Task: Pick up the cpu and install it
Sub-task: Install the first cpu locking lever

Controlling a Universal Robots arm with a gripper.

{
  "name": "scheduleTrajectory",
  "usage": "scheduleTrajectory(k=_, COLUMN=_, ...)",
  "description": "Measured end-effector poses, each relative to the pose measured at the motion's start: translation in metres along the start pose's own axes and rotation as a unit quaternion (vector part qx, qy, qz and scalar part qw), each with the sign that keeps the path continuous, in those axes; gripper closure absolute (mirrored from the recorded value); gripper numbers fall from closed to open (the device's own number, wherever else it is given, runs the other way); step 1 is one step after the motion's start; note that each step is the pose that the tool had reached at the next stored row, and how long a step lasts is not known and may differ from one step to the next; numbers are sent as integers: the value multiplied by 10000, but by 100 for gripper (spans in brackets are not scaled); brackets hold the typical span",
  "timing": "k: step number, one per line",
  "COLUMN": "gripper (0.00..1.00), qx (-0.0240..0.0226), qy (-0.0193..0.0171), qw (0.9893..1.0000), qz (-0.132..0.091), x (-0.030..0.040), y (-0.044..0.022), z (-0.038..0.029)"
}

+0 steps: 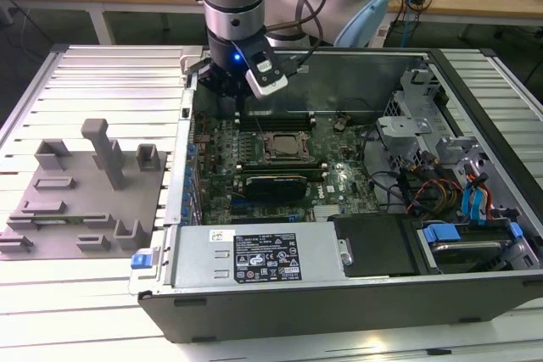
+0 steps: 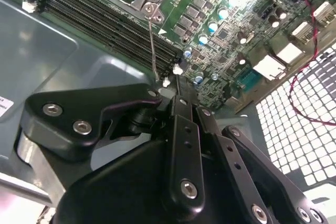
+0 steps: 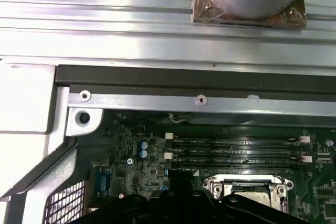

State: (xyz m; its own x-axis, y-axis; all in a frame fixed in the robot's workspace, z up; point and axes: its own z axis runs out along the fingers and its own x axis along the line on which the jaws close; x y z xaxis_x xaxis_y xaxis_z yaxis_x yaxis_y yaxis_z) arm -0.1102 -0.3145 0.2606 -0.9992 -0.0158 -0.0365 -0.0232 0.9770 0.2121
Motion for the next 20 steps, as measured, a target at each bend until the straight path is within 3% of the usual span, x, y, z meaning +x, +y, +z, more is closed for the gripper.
scheduleTrajectory(k=5, gripper=89, qx=2, qy=-13, qw=10000, qz=60, x=-71, y=-5, z=16)
scheduleTrajectory(k=9, gripper=89, qx=4, qy=-25, qw=9999, qz=111, x=-205, y=-11, z=32)
scheduleTrajectory(k=13, gripper=89, qx=5, qy=-31, qw=9999, qz=140, x=-286, y=-14, z=39)
scheduleTrajectory(k=20, gripper=89, qx=8, qy=-49, qw=9997, qz=224, x=-488, y=-23, z=63)
